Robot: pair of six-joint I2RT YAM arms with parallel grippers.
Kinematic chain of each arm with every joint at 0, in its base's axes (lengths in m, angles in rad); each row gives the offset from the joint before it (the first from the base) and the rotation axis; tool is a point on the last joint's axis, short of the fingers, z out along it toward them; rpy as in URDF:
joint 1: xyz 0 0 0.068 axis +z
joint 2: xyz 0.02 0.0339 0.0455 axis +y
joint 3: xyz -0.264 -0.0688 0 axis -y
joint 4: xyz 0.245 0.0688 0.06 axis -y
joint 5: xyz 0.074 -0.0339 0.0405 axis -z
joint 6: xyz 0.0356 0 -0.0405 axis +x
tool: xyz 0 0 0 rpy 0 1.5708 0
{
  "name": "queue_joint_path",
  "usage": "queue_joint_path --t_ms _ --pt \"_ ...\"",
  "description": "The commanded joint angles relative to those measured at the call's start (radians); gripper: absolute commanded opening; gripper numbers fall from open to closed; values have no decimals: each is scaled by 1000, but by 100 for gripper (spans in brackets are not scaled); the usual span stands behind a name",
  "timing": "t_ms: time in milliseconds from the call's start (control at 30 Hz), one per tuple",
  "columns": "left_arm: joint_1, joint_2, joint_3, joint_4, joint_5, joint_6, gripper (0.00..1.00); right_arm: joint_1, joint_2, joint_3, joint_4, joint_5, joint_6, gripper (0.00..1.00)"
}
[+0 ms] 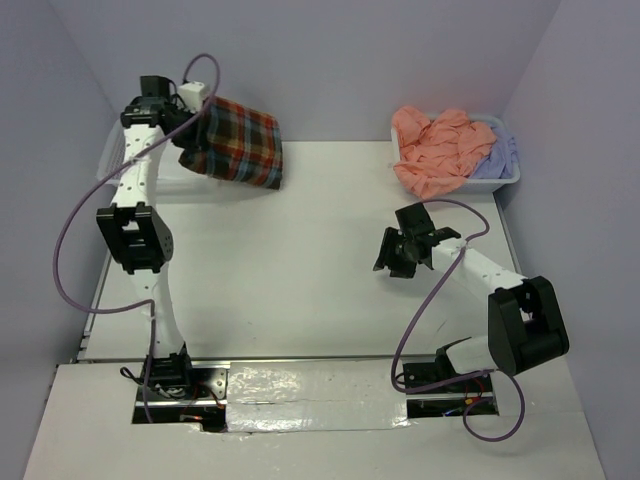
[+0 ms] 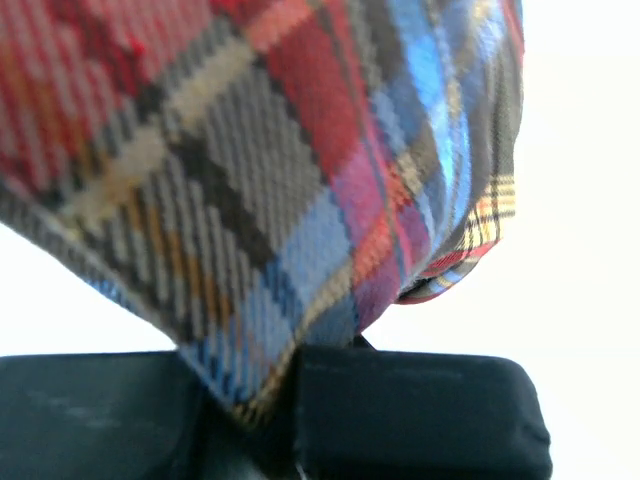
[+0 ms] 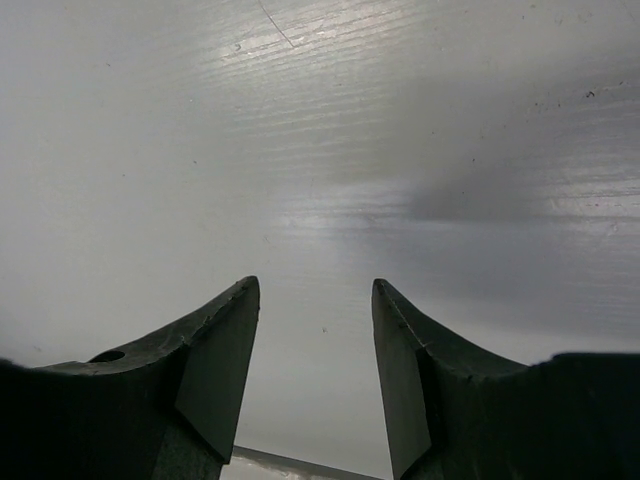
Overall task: Fold and stack the long sleeve shirts
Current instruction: Neatly place the folded shirt into the bin
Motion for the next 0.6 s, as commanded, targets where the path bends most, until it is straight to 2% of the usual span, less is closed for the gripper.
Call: queue_joint_path --t_ms 0,67,200,333,500,567 --pt "102 -109 74 150 166 -115 0 1 -30 26 -30 26 -18 56" --pt "163 -132 45 199 200 -148 0 1 -34 25 -36 29 -18 56" --pt "253 -154 16 299 358 -206 0 -2 -35 31 -48 35 -23 56" --pt "315 -120 7 308 404 -220 0 1 -23 52 -72 46 -32 56" --pt "378 -50 -94 369 484 -221 0 -1 -12 83 -88 60 -41 56" --pt "393 9 -55 325 480 -183 0 -1 -4 89 -96 58 -46 56"
